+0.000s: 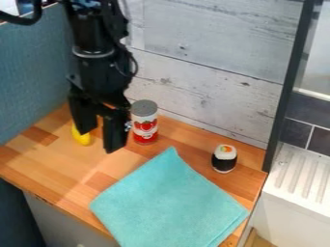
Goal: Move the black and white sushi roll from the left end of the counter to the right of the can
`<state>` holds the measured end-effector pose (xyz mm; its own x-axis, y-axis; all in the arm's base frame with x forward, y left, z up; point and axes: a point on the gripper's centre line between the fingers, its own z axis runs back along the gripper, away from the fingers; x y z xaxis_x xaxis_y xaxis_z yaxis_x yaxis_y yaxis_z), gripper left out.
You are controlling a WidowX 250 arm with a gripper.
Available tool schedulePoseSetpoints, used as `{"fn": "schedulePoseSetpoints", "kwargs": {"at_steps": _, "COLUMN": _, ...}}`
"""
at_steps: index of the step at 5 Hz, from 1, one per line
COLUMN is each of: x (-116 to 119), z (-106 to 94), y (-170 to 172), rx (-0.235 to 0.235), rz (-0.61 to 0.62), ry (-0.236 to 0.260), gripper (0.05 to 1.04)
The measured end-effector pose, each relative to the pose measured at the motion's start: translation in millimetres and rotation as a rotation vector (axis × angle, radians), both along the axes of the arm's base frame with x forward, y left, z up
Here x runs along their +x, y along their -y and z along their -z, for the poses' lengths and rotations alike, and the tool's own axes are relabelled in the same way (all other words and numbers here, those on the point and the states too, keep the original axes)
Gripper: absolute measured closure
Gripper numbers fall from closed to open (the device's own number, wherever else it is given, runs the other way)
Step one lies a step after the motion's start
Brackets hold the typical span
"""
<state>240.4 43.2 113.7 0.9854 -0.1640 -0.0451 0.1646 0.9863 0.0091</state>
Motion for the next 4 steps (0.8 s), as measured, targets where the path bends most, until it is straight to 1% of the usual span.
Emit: {"fn": "schedulePoseSetpoints", "kwargs": {"at_steps": 4, "x": -0.2, "z": -0.4, "y": -1.2, "rx": -0.001, "rz": -0.008, "ry": 0.002, "gripper": 0.079}}
